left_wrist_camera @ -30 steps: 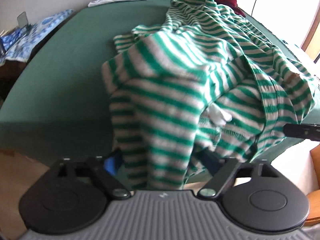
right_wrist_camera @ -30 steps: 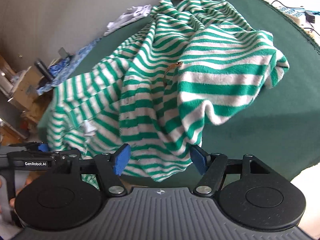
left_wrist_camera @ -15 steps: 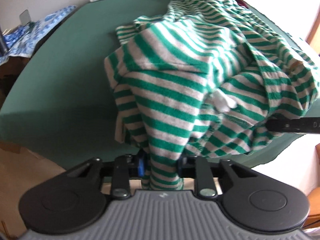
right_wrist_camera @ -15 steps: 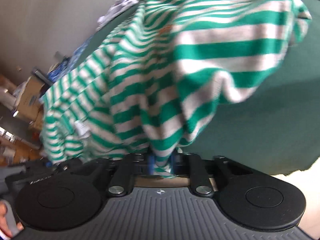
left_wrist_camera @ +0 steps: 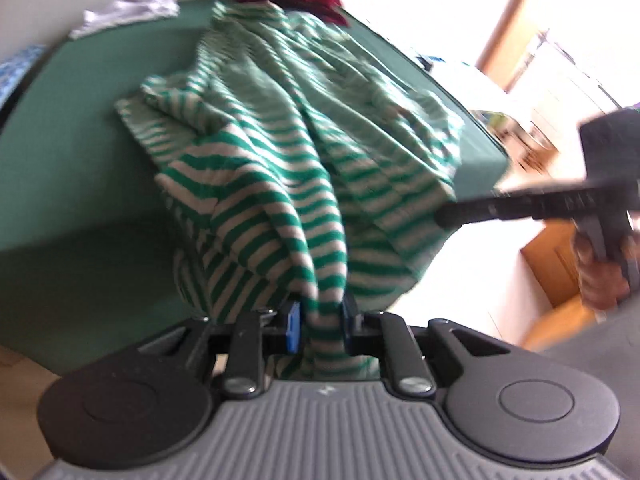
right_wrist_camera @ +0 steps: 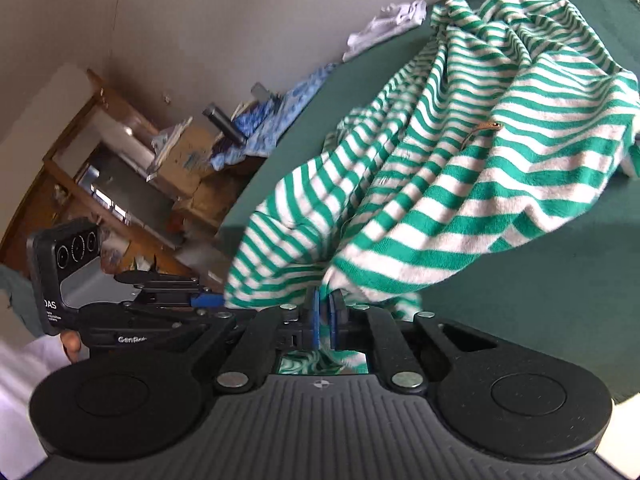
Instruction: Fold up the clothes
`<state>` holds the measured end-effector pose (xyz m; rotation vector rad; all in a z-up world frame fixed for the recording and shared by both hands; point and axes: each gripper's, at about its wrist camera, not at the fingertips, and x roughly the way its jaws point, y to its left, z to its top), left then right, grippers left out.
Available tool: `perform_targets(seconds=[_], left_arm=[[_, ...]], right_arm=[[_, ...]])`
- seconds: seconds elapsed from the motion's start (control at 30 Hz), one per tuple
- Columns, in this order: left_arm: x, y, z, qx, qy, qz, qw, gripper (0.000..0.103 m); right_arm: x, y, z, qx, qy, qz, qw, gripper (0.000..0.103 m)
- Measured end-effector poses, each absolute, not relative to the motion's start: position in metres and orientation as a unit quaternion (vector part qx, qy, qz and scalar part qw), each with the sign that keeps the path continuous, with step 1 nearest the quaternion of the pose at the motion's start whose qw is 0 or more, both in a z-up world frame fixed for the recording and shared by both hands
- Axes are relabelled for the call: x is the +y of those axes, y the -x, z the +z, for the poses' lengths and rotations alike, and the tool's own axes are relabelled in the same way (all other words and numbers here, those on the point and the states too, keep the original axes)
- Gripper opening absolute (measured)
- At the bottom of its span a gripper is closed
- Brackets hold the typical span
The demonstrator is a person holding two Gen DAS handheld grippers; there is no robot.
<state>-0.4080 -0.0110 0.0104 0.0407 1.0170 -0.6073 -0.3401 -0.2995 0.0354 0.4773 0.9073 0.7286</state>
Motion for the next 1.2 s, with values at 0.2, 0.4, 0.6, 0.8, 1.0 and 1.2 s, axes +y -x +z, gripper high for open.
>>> perform_targets(seconds=[0.2, 0.4, 0.6, 0.8, 1.0, 1.2], left_arm=[[-0.007, 0.404, -0.011, 0.528, -0.015, -0.251, 0.811, 0.015], [0.024, 0.346, 0.006, 0.463, 0.003, -0.149, 0.874, 0.059], [0.027, 0.255, 0.003, 0.399, 0.014, -0.069, 0.914, 0.06], [0.022, 0.205, -0.016, 0.401, -0.033, -0.068, 0.913, 0.075], [0.015, 0.18, -0.024, 0.384, -0.033, -0.119, 0.915, 0.068], [0.013, 0.176, -0.019, 0.354, -0.085, -0.128, 0.923, 0.011]], right_arm=[[-0.315, 0.35, 0.013, 0.467, -0.212, 0.271, 0.815, 0.009], [-0.34, 0.349, -0.01, 0.48, -0.267, 0.166, 0.819, 0.04], [-0.346, 0.334, 0.004, 0.422, -0.326, 0.141, 0.834, 0.05], [-0.324, 0.329, 0.019, 0.389, -0.292, 0.14, 0.862, 0.059], [-0.313, 0.322, 0.021, 0.368, -0.295, 0.096, 0.877, 0.064], [-0.28, 0.296, 0.023, 0.351, -0.332, 0.078, 0.872, 0.064]])
